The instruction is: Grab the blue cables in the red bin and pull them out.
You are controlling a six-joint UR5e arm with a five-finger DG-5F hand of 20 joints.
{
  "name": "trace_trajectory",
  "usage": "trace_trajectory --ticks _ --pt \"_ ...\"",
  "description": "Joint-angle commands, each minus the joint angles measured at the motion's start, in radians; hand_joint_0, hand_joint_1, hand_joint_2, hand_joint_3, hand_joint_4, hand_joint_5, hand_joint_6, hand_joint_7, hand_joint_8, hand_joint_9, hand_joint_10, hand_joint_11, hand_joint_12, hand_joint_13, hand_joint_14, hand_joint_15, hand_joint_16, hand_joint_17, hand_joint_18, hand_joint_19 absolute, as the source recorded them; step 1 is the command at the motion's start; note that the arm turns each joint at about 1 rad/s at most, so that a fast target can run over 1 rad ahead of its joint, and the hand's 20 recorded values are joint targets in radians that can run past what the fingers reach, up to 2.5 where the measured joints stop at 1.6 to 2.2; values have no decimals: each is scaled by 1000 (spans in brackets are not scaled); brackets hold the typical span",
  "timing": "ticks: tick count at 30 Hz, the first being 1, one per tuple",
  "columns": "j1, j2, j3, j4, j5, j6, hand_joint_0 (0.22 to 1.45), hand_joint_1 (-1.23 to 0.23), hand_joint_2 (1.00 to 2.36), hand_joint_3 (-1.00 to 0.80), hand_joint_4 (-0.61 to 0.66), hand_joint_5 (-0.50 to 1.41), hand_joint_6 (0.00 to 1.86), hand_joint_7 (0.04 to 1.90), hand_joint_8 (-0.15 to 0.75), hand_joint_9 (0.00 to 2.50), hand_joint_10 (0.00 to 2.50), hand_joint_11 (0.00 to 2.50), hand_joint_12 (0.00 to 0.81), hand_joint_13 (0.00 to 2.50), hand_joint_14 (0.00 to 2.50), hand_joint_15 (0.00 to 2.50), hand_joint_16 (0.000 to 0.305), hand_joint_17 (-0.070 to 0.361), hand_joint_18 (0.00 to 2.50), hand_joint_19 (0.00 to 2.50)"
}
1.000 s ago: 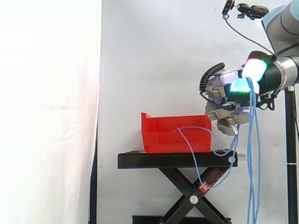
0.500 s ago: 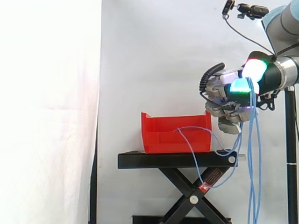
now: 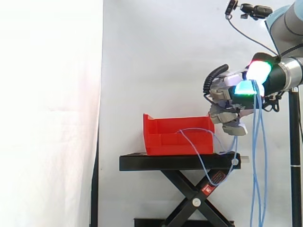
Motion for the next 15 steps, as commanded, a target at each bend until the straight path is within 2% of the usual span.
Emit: trace_trajectory --ticks 1,3,9,10,11,15 --pt "0 1 0 -1 -1 0 927 -766 1000 -1000 55 736 868 641 335 509 310 1453 347 1031 1724 947 39 88 771 978" --pt "0 1 1 -1 -1 0 927 -766 1000 -1000 66 736 866 648 336 517 281 1459 348 992 1948 896 38 86 795 1018" --pt "0 -1 0 -1 -1 0 926 -768 1000 -1000 59 739 861 648 336 529 300 1486 356 926 2183 871 37 84 813 1048" --pt "0 -1 0 -1 -1 0 926 -768 1000 -1000 68 740 860 647 336 529 334 1474 355 923 2195 866 37 84 812 1047" --pt "0 -1 0 -1 -1 0 926 -768 1000 -1000 67 740 859 647 337 525 474 1437 354 918 2203 887 37 84 812 1047" --pt "0 -1 0 -1 -1 -12 924 -770 1000 -1000 71 740 861 637 338 530 667 1399 355 901 2282 883 38 85 814 1058"
